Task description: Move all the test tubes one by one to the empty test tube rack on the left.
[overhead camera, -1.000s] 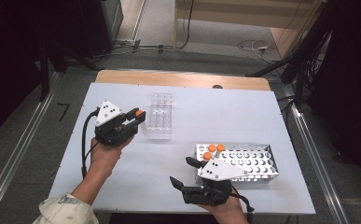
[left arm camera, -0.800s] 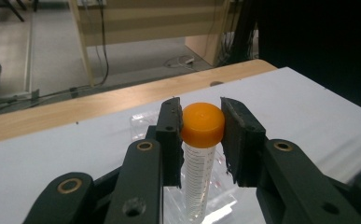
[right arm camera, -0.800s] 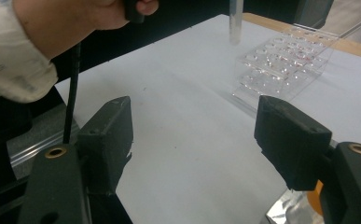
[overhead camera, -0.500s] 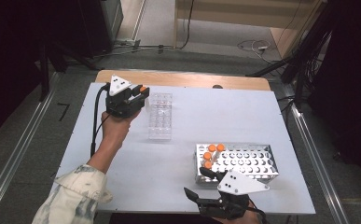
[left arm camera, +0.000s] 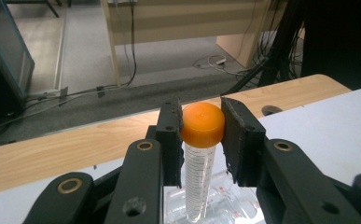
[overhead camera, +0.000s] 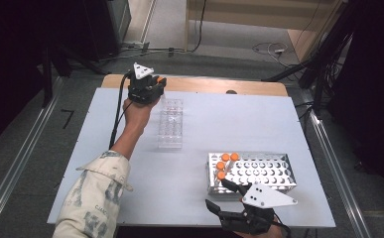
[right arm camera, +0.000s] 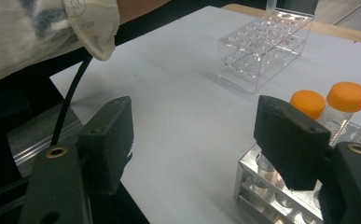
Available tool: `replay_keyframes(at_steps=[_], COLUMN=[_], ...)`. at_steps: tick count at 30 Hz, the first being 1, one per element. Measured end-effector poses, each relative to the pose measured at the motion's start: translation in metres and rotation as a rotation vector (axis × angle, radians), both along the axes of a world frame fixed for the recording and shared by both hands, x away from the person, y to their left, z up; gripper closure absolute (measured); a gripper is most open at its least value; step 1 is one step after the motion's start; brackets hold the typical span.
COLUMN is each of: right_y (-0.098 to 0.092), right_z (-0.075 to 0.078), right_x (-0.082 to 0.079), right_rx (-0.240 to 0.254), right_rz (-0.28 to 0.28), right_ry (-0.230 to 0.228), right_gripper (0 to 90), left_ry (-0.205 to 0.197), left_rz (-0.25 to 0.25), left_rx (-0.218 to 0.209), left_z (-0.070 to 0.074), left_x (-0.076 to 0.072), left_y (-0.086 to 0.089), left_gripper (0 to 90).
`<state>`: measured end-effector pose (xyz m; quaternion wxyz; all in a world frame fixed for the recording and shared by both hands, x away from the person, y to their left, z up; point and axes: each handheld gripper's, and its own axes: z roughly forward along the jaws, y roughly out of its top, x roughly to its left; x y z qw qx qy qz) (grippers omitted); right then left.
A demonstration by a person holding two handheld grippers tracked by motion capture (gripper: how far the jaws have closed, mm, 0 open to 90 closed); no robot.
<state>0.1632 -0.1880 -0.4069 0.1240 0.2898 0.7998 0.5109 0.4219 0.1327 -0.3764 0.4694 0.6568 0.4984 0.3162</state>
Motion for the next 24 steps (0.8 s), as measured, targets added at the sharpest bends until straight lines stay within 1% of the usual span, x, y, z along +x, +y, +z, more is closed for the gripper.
replay_keyframes(at_steps=[5,7,10,13,15,16,19,22,24], right_y=[-0.004,-0.005,-0.006,-0.006,-0.006,-0.006,-0.006,-0.006,-0.006], right_z=[0.001,0.002,0.003,0.002,0.002,0.002,0.002,0.002,0.001], right_x=[0.0,-0.001,-0.001,-0.001,-0.001,-0.001,-0.001,-0.001,0.0], right_rx=[0.013,0.015,0.016,0.019,0.017,0.016,0.017,0.017,0.013], right_rz=[-0.009,-0.011,-0.012,-0.012,-0.012,-0.012,-0.013,-0.015,-0.013], right_ry=[-0.008,-0.006,-0.01,-0.01,-0.008,-0.01,-0.008,-0.005,-0.008], right_gripper=[27.6,27.6,27.6,27.6,27.6,27.6,27.6,27.6,27.6], left_ry=[0.017,0.021,0.056,0.075,0.088,0.097,0.089,0.09,0.084], left_rz=[0.011,0.016,0.016,0.013,0.01,0.012,0.014,0.012,0.016], left_rx=[0.006,0.017,0.03,0.037,0.055,0.057,0.045,0.063,0.083], left_z=[-0.003,-0.006,-0.012,-0.02,-0.025,-0.027,-0.031,-0.031,-0.03], left_x=[0.01,0.012,0.016,0.018,0.019,0.019,0.018,0.017,0.016], left_y=[-0.002,-0.003,-0.003,-0.005,-0.007,-0.008,-0.007,-0.008,-0.009], left_gripper=[70.9,70.8,70.7,70.7,70.7,70.7,70.5,70.5,70.4])
